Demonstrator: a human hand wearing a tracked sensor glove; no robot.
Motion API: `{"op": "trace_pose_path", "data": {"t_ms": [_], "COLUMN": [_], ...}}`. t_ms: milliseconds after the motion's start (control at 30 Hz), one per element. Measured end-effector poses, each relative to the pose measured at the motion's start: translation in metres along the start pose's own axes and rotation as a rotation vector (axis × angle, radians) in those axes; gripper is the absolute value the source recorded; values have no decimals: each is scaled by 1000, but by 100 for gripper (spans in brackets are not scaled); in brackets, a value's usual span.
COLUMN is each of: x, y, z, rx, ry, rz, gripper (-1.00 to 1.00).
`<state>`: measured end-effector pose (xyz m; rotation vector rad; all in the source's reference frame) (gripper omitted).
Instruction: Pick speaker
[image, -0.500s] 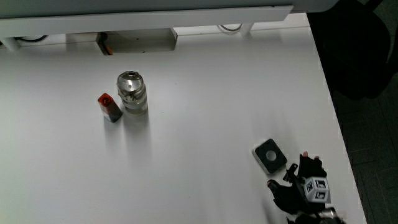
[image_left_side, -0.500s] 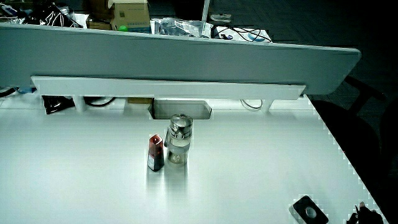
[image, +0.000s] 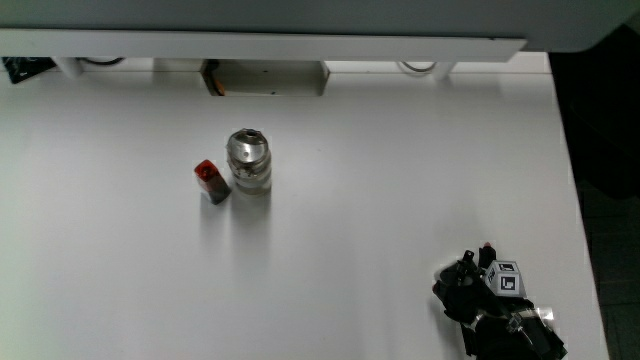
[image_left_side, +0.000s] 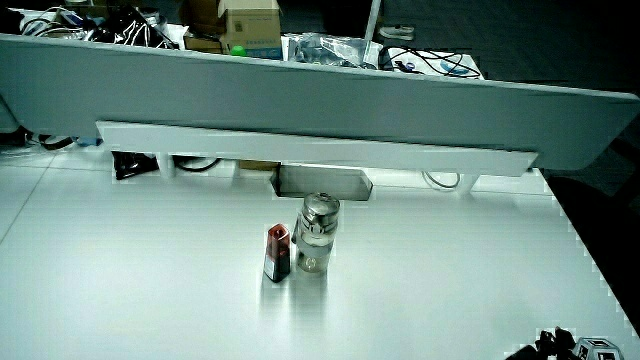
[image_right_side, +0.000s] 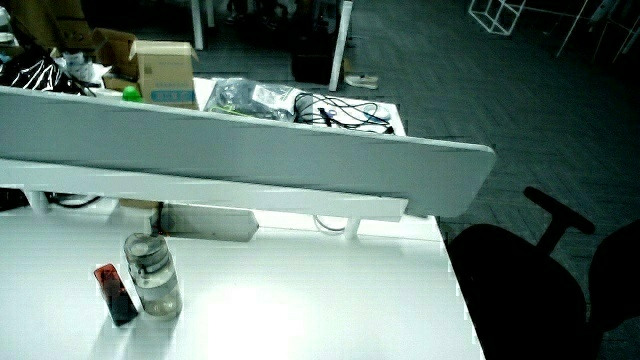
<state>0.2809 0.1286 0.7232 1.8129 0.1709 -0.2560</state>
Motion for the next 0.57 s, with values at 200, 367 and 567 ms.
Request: {"op": "trace_pose_path", "data": {"t_ms": [200, 367, 567], "x": [-6, -4, -7], "y": [-17, -17, -31], "z": [14, 14, 15], "rx": [156, 207, 287], "ry": [-76, -66, -33], "rz": [-118, -118, -55], "gripper": [61, 89, 100]}}
